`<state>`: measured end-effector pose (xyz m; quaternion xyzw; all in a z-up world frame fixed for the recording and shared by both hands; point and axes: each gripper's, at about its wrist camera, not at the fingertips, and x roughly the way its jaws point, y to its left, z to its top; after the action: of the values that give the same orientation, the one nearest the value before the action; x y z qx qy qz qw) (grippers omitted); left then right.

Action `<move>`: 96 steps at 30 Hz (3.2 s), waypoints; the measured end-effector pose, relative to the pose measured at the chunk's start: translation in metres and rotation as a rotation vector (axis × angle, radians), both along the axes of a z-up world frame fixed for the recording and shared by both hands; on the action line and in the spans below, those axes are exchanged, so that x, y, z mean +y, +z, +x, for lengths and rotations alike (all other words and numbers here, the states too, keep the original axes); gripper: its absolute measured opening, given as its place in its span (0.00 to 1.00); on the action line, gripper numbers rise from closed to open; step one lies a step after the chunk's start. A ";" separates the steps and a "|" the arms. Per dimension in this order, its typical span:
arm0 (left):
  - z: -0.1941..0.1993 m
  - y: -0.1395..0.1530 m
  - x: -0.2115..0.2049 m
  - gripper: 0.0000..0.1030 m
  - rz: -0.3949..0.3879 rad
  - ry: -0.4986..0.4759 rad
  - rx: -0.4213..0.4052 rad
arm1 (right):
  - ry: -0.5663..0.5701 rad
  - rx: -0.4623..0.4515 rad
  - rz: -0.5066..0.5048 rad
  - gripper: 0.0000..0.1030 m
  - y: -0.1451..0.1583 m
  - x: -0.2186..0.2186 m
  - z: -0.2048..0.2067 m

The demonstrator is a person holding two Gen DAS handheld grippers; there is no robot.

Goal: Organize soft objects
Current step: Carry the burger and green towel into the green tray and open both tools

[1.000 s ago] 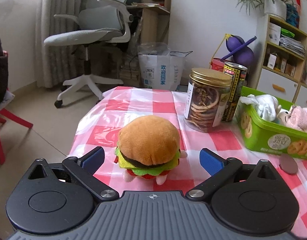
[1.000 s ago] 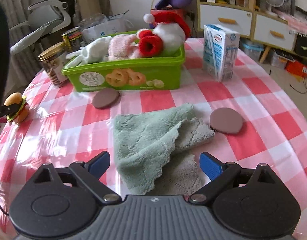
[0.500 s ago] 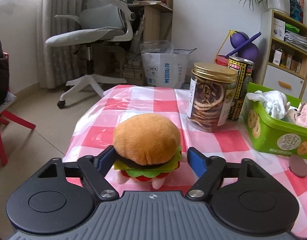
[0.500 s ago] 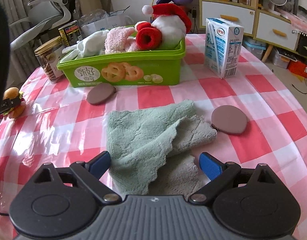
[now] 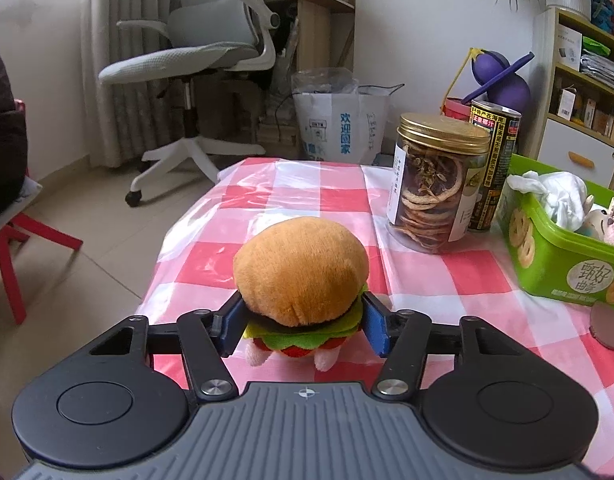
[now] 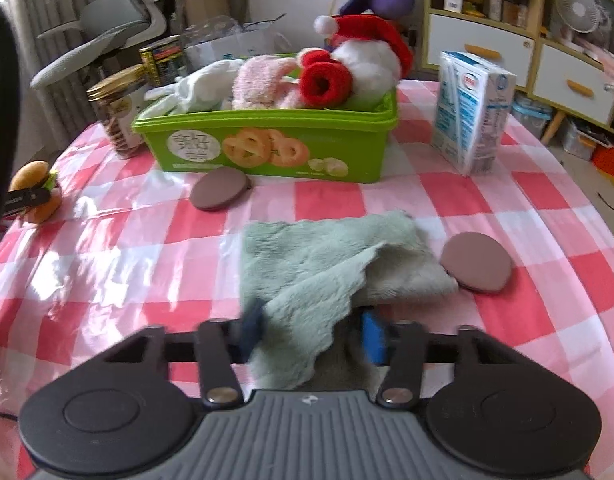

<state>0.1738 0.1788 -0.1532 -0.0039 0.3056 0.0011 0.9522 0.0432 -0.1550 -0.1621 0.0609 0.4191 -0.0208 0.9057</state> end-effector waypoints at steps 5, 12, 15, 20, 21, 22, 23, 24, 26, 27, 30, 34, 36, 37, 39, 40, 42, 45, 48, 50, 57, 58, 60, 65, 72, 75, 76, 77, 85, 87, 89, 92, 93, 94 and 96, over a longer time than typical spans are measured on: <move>-0.006 0.006 0.002 0.55 -0.034 -0.013 0.023 | 0.031 0.006 0.035 0.00 0.003 0.002 0.004; -0.016 0.018 -0.006 0.54 -0.065 -0.052 0.058 | 0.024 -0.019 0.083 0.00 0.015 -0.003 0.004; -0.021 0.024 -0.013 0.54 -0.082 -0.074 0.084 | 0.017 -0.036 0.124 0.00 0.024 -0.009 0.004; -0.030 0.034 -0.029 0.54 -0.083 -0.123 0.116 | 0.009 -0.062 0.200 0.00 0.038 -0.017 0.005; -0.032 0.036 -0.034 0.54 -0.084 -0.132 0.119 | 0.008 -0.066 0.212 0.00 0.040 -0.017 0.006; -0.033 0.038 -0.038 0.54 -0.087 -0.143 0.122 | 0.008 -0.070 0.227 0.00 0.043 -0.019 0.006; -0.035 0.041 -0.042 0.54 -0.091 -0.155 0.124 | 0.008 -0.074 0.239 0.00 0.046 -0.020 0.007; -0.036 0.042 -0.046 0.54 -0.094 -0.164 0.124 | 0.008 -0.081 0.252 0.00 0.049 -0.020 0.007; -0.039 0.048 -0.053 0.54 -0.102 -0.186 0.122 | 0.007 -0.092 0.275 0.00 0.055 -0.022 0.008; -0.040 0.050 -0.057 0.54 -0.108 -0.194 0.121 | 0.003 -0.098 0.293 0.00 0.059 -0.023 0.008; -0.043 0.060 -0.071 0.54 -0.128 -0.223 0.114 | -0.003 -0.123 0.363 0.00 0.073 -0.028 0.010; -0.044 0.070 -0.089 0.54 -0.148 -0.258 0.098 | 0.005 -0.176 0.411 0.00 0.095 -0.034 0.013; -0.043 0.074 -0.098 0.54 -0.154 -0.276 0.093 | 0.000 -0.199 0.455 0.00 0.105 -0.040 0.016; -0.043 0.077 -0.102 0.54 -0.155 -0.286 0.088 | -0.005 -0.210 0.469 0.00 0.109 -0.043 0.018; -0.040 0.082 -0.110 0.54 -0.151 -0.302 0.080 | -0.016 -0.228 0.489 0.00 0.118 -0.049 0.021; -0.037 0.085 -0.114 0.54 -0.145 -0.309 0.075 | -0.018 -0.237 0.497 0.00 0.122 -0.051 0.024; -0.032 0.089 -0.122 0.54 -0.137 -0.318 0.066 | -0.022 -0.253 0.506 0.00 0.130 -0.056 0.029; -0.021 0.096 -0.134 0.54 -0.121 -0.329 0.056 | -0.027 -0.279 0.509 0.00 0.142 -0.064 0.043; -0.009 0.104 -0.146 0.54 -0.099 -0.345 0.038 | -0.029 -0.291 0.511 0.00 0.148 -0.071 0.059; 0.001 0.110 -0.155 0.54 -0.090 -0.359 0.024 | -0.030 -0.296 0.510 0.00 0.151 -0.076 0.071; 0.035 0.116 -0.195 0.54 -0.055 -0.413 0.005 | -0.051 -0.288 0.505 0.00 0.143 -0.091 0.123; 0.041 0.115 -0.202 0.54 -0.050 -0.419 0.007 | -0.057 -0.283 0.508 0.00 0.140 -0.093 0.128; 0.053 0.111 -0.214 0.54 -0.052 -0.432 0.012 | -0.071 -0.276 0.515 0.00 0.135 -0.100 0.141; 0.082 0.092 -0.245 0.54 -0.029 -0.471 0.036 | -0.105 -0.239 0.524 0.00 0.117 -0.109 0.179; 0.112 0.056 -0.269 0.54 -0.033 -0.523 0.115 | -0.127 -0.173 0.424 0.00 0.085 -0.102 0.215; 0.114 0.048 -0.275 0.54 -0.006 -0.553 0.119 | -0.129 -0.137 0.380 0.00 0.070 -0.098 0.224; 0.115 0.046 -0.275 0.54 -0.007 -0.556 0.123 | -0.126 -0.131 0.356 0.00 0.067 -0.095 0.226; 0.116 0.045 -0.276 0.54 -0.006 -0.558 0.129 | -0.122 -0.125 0.337 0.00 0.063 -0.093 0.228; 0.116 0.045 -0.276 0.60 -0.010 -0.562 0.112 | -0.111 -0.112 0.289 0.01 0.054 -0.086 0.233; 0.112 0.049 -0.276 0.66 -0.012 -0.557 0.095 | -0.103 -0.117 0.281 0.02 0.058 -0.085 0.232; 0.109 0.053 -0.275 0.68 -0.014 -0.554 0.091 | -0.098 -0.120 0.281 0.04 0.064 -0.086 0.230; 0.102 0.059 -0.273 0.78 -0.009 -0.565 0.087 | -0.095 -0.125 0.268 0.20 0.074 -0.084 0.223; 0.099 0.061 -0.273 0.78 -0.006 -0.564 0.083 | -0.093 -0.130 0.260 0.27 0.078 -0.084 0.221; 0.096 0.063 -0.273 0.79 -0.004 -0.563 0.082 | -0.094 -0.135 0.252 0.34 0.082 -0.084 0.218; 0.089 0.069 -0.271 0.80 0.000 -0.559 0.080 | -0.099 -0.150 0.251 0.40 0.090 -0.085 0.210</move>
<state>0.2630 -0.0920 -0.0847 0.0804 0.3320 -0.2612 0.9028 0.2530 -0.2403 -0.0723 0.1956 0.3460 -0.0086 0.9176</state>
